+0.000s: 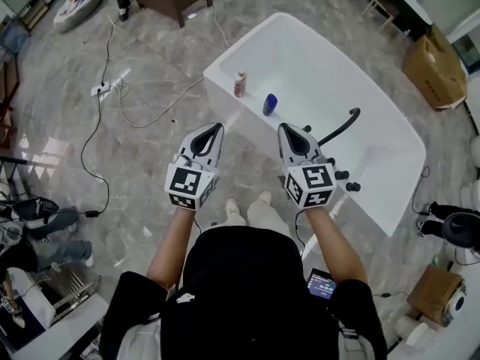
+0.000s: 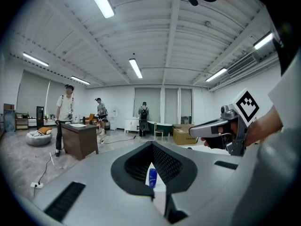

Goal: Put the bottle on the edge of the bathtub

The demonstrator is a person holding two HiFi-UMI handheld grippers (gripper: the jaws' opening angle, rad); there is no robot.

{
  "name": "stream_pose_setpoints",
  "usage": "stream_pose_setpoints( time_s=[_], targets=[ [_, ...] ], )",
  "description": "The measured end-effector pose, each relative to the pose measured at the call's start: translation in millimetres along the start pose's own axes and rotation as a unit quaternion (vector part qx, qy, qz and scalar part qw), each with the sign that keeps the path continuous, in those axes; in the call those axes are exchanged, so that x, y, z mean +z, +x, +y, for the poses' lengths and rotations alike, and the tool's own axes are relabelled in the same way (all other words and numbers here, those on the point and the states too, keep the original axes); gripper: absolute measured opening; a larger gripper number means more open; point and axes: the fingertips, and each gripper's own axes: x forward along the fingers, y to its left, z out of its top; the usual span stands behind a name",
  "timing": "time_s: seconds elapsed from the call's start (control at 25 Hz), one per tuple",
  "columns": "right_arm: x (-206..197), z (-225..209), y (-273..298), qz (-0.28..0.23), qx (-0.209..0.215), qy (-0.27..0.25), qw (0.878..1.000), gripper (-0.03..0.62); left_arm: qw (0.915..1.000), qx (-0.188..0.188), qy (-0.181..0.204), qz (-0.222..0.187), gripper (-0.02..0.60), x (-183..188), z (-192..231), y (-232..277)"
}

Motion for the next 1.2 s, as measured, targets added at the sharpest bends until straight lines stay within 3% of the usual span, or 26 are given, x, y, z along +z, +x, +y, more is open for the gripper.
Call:
stream_pose_setpoints(
  time_s=[0.16,0.44,0.64,0.76,1.2],
  targets=[
    [21,1,-12,-0.025,0.004,0.002,1.0,0.023,0.9996,-0.004,-0.014,-0.023,0.009,18,-6,-6],
    [41,-15,-39,-0.056,0.002,0.009,0.998,0.023,0.9987,-0.001,0.021,-0.047,0.009,55,-33,-11],
    [50,-24,-60,-0.066,0.01,-0.001,0.998,0.023,0.9983,0.001,0.021,-0.055,0.009,71,-59,-9],
    [57,-32,-71,-0.074,0.012,-0.008,0.997,0.023,0.9977,0.009,0.034,-0.059,0.009,77,-72,-9],
    [56,-57,-97,-0.085,0.006,-0.005,0.996,0.023,0.9968,0.033,0.027,-0.067,0.009,79,-94,-16]
  ],
)
